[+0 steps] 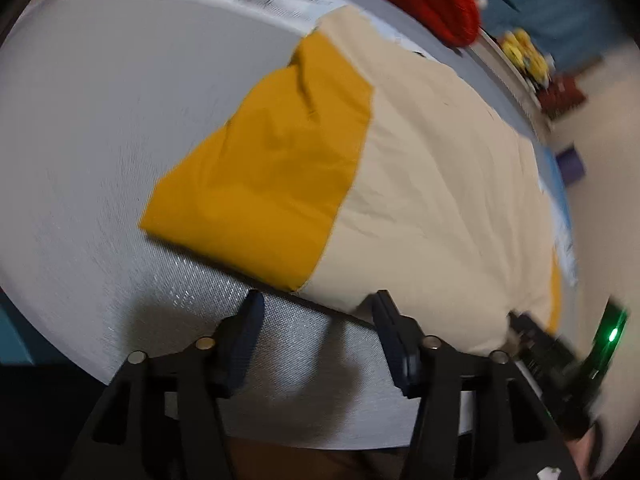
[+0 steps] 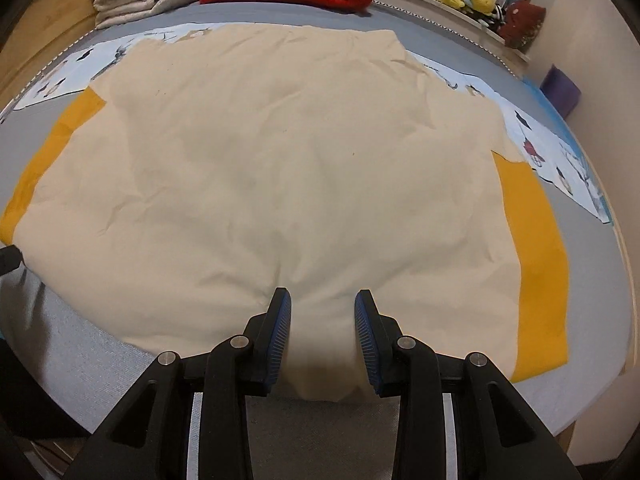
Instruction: Fold large clothes
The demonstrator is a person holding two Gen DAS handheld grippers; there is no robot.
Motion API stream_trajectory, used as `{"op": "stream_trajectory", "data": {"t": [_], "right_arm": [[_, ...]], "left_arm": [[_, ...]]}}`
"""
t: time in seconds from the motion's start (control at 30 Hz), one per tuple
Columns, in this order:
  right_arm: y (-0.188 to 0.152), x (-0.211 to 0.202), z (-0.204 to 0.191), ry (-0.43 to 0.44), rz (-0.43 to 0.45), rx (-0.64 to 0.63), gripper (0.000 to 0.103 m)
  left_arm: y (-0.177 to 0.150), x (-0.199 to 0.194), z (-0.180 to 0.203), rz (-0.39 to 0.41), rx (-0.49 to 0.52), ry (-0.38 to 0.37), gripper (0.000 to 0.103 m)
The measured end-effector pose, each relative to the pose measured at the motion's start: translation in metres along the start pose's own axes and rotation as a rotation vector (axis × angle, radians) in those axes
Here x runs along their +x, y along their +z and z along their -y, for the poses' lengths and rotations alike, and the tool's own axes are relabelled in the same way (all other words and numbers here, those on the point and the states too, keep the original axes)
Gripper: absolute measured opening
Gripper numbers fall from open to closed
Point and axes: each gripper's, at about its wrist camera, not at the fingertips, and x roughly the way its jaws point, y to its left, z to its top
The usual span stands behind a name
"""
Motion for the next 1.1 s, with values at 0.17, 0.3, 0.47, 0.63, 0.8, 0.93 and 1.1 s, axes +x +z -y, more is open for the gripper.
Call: {"op": "stream_trajectory", "data": {"t": [0.17,0.3,0.47,0.63,0.8,0.93,1.1], "right_arm": [[0.001,-0.002,0.005,0.024,-0.004,0.006,0.035],[0.001,0.0,0.009,0.047,-0.007,0.012,0.035],[0.0,0.001,0.018,0.079,-0.016,0.042,0.035],[-0.001,0.001,0.021,0.098,-0.015,0.06,0.035],[-0.001,0.002,0.023,0.102,-0.019,0.107,0.035],[0.001,0.003,0.019,0.088,-0.027,0.149,0.035],[0.005,-0.001,0.0,0.105,-0.032,0.143,0.035]], "left_arm": [[0.014,0.007,-0.023,0.012,-0.167,-0.092,0.053],[0.021,0.017,-0.035,0.047,-0.277,-0.15,0.052],[0.027,0.024,-0.028,0.091,-0.307,-0.177,0.045],[0.03,0.024,-0.022,0.125,-0.302,-0.174,0.018],[0.032,0.006,-0.006,0.172,-0.218,-0.173,0.008],[0.035,-0.027,0.008,0.217,-0.137,-0.173,0.006],[0.043,-0.079,0.019,0.274,-0.001,-0.098,0.003]]}}
